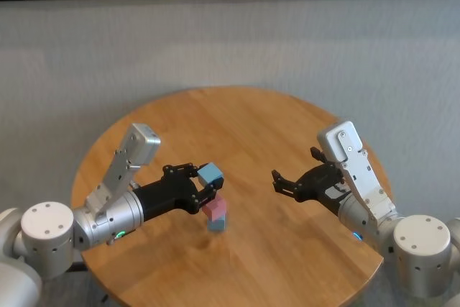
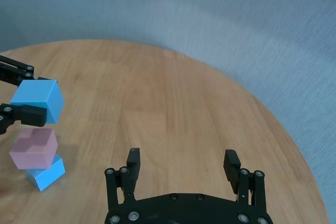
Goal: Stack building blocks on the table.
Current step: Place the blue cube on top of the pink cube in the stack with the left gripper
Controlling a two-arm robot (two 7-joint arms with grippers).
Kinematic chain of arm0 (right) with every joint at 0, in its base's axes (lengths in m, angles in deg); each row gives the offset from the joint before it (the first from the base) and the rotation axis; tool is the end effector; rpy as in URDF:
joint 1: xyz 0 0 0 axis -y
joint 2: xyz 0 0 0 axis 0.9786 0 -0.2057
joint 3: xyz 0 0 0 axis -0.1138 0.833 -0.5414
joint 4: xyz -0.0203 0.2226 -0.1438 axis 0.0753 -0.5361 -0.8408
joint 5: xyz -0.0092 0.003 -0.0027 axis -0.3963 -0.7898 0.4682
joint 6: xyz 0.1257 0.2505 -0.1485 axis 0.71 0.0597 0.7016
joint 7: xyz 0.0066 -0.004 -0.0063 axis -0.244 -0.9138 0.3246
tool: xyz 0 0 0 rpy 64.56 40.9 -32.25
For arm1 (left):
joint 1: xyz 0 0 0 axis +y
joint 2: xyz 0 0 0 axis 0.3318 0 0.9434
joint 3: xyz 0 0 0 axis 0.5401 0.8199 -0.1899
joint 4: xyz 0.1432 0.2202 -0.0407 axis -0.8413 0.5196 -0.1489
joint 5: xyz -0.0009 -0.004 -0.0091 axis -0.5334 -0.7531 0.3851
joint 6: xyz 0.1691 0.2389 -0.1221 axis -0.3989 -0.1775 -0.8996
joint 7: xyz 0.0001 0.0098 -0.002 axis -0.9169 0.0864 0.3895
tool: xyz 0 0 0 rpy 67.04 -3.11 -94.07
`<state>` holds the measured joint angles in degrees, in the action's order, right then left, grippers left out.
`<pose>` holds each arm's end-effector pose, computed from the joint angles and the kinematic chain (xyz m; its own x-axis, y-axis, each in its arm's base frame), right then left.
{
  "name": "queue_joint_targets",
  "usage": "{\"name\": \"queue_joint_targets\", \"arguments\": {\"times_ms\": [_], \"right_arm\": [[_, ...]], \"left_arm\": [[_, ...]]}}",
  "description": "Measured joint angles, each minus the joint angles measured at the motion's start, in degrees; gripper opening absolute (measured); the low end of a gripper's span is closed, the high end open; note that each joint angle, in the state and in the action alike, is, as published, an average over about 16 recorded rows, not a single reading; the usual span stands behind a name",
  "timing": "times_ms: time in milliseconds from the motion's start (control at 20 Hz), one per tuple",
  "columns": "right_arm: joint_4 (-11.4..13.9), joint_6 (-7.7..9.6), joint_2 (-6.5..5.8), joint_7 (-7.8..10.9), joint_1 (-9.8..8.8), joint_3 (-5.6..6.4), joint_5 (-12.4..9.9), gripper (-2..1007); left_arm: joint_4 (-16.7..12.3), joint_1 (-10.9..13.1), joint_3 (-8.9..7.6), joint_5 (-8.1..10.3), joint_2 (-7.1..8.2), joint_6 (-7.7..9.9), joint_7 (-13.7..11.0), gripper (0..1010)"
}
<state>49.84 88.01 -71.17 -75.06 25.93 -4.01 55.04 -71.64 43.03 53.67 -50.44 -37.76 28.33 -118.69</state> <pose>0.3888 0.0146 -0.2641 0.4591 -0.8528 0.2487 0.8775 0.3916 -0.2770 0.4367 -0.0022 -0.2900 0.8086 0.5808 0.0940 -0.5880 0.7924 0.1622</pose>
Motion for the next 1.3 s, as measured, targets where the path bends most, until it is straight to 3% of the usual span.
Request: {"name": "queue_joint_targets", "arguments": {"times_ms": [650, 1300], "right_arm": [[0.0, 0.0, 0.0, 0.0, 0.0, 0.0, 0.0, 1005], [0.0, 0.0, 0.0, 0.0, 0.0, 0.0, 0.0, 1005]], "left_arm": [[-4.83, 2.1, 0.77, 0.57, 1.95, 2.33, 1.64, 397], [-3.07, 1.77, 1.55, 1.26, 1.54, 2.77, 1.28, 397]]}}
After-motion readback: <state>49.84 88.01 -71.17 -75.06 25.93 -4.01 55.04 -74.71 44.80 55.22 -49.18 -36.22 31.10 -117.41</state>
